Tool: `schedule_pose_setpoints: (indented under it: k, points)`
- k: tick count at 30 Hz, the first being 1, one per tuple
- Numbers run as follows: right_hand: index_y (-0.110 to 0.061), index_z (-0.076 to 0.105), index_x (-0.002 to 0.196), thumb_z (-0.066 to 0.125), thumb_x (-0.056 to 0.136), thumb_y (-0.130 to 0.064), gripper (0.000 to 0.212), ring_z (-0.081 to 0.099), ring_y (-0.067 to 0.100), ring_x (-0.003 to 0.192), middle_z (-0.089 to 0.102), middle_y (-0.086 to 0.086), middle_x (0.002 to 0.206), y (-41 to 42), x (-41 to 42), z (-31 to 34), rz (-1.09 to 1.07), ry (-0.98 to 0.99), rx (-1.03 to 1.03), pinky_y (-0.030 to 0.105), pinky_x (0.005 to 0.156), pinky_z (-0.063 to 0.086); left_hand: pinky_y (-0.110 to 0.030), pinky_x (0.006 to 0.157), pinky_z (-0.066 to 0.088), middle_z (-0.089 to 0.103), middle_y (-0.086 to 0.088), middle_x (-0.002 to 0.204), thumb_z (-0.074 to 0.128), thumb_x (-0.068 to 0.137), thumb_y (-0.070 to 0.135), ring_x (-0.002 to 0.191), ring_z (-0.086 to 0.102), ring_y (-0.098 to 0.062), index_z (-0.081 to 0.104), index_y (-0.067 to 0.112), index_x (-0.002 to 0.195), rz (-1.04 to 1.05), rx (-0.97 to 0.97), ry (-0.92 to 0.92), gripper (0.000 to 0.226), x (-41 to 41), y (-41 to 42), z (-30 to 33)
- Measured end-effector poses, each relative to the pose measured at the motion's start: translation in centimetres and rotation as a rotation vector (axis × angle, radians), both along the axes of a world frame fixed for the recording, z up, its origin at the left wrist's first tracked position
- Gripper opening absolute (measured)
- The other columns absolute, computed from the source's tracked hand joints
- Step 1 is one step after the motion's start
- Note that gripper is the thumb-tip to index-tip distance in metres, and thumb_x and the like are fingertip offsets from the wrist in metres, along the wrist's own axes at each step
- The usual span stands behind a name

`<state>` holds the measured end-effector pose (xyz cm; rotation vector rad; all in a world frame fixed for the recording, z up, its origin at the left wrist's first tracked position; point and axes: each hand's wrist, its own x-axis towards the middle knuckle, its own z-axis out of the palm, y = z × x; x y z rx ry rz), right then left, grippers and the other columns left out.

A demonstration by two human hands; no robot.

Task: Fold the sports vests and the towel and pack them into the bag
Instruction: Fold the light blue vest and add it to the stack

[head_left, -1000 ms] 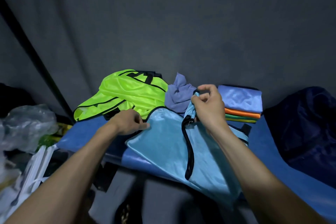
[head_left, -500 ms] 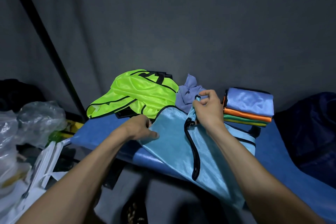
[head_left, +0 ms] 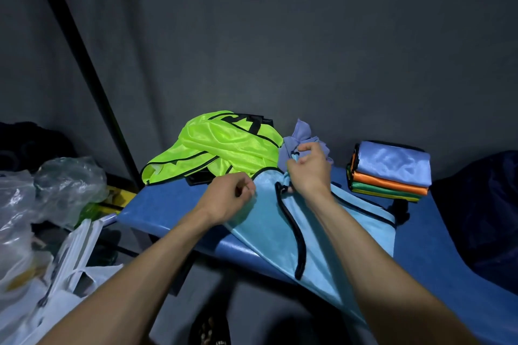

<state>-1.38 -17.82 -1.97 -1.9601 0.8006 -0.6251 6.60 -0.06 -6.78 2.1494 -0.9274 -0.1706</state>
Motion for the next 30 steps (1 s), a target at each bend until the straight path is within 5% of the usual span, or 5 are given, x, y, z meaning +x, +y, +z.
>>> schedule_pose_setpoints:
  k: [5, 7, 14, 21, 30]
  points:
    - [-0.019, 0.041, 0.133, 0.061, 0.098, -0.014, 0.041, 0.062, 0.023, 0.069, 0.056, 0.005, 0.083, 1.3, 1.3, -1.2, 0.315, 0.103, 0.304, 0.041, 0.067, 0.062, -0.031, 0.068, 0.042, 0.066, -0.009, 0.076, 0.040, 0.101, 0.062, 0.067, 0.057, -0.007, 0.062, 0.003, 0.088, 0.034, -0.040, 0.231, 0.064, 0.6, -2.2, -0.4]
    - [-0.020, 0.042, 0.137, 0.062, 0.097, -0.015, 0.045, 0.060, 0.021, 0.077, 0.056, 0.003, 0.088, -0.1, -0.6, -1.3, 0.397, 0.105, 0.274, 0.041, 0.075, 0.059, -0.032, 0.067, 0.039, 0.064, -0.005, 0.081, 0.046, 0.096, 0.068, 0.075, 0.056, -0.015, 0.065, 0.010, 0.093, 0.057, 0.040, 0.191, 0.062, 0.7, -3.2, -0.7]
    - [-0.022, 0.065, 0.116, 0.074, 0.088, -0.028, 0.030, 0.059, 0.015, 0.094, 0.062, -0.008, 0.106, -9.2, -13.1, -1.9, 0.371, 0.282, -0.698, 0.032, 0.077, 0.046, -0.036, 0.071, 0.048, 0.065, 0.001, 0.095, 0.064, 0.082, 0.071, 0.091, 0.062, -0.028, 0.057, 0.020, 0.096, 0.238, 0.342, -0.073, 0.054, 0.4, -6.5, -0.7]
    - [-0.026, 0.070, 0.103, 0.071, 0.090, -0.039, 0.019, 0.056, 0.022, 0.097, 0.066, -0.009, 0.102, -12.8, -16.1, -5.2, 0.210, 0.417, -0.885, 0.037, 0.075, 0.040, -0.036, 0.059, 0.034, 0.052, -0.001, 0.068, 0.046, 0.102, 0.051, 0.078, 0.058, -0.036, 0.044, 0.017, 0.070, 0.287, 0.254, -0.151, 0.047, 0.3, -6.8, -0.9]
    - [-0.006, 0.051, 0.067, 0.050, 0.093, -0.011, 0.027, 0.056, 0.033, 0.080, 0.060, 0.011, 0.074, -13.9, -13.3, -5.1, 0.174, 0.406, -0.414, 0.036, 0.065, 0.042, -0.038, 0.070, 0.039, 0.062, -0.012, 0.091, 0.033, 0.105, 0.050, 0.084, 0.054, -0.035, 0.050, 0.013, 0.084, 0.361, 0.314, -0.124, 0.046, 0.2, -8.8, -0.4]
